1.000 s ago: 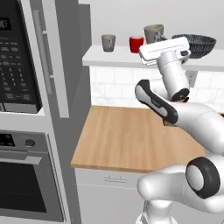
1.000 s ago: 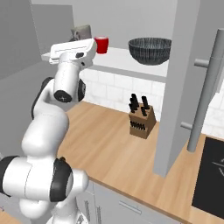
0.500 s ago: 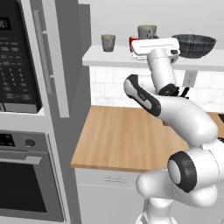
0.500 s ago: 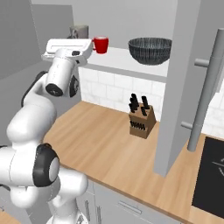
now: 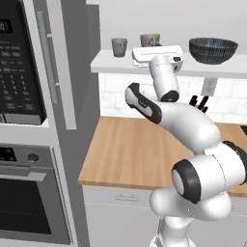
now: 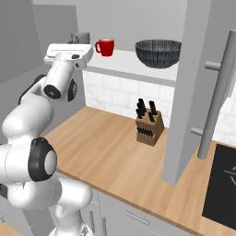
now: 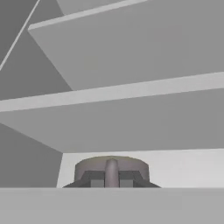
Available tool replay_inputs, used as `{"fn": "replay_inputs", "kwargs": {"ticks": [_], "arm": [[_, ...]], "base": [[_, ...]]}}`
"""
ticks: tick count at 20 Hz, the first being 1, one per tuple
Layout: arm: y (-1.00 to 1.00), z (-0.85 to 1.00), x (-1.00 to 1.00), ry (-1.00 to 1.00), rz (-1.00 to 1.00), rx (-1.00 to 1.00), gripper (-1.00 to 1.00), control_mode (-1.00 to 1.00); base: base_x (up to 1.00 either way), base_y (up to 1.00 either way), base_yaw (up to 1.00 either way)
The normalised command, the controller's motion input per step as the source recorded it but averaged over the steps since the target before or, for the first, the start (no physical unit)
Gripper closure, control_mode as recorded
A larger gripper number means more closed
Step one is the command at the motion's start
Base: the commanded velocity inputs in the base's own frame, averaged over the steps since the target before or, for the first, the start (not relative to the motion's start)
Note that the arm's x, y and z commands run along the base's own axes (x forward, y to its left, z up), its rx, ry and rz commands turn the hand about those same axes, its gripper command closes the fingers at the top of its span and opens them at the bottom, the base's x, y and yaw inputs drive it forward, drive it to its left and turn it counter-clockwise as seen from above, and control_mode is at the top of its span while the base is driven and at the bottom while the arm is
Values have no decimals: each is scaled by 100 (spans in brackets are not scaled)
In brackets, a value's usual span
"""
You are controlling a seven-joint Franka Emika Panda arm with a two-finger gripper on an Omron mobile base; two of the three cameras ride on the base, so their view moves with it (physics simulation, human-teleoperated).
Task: Gather all objects into one cabinet and sort the glasses and bowls to opposite sides.
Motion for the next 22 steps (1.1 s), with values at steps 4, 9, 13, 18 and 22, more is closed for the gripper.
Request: {"fn": "replay_inputs", "kwargs": {"ticks": [4,9,13,18,22], "arm": [[14,-45,48,-7,0,0,100,-100],[3,-51,51,-11,0,0,100,-100],[0,-57,57,-22,0,0,100,-100],[0,-57,65,-21,0,0,100,-100],[0,-68,65,-21,0,0,100,-100]], "base": [[0,0,0],[0,0,0],[0,0,0],[0,0,0],[0,0,0]]}}
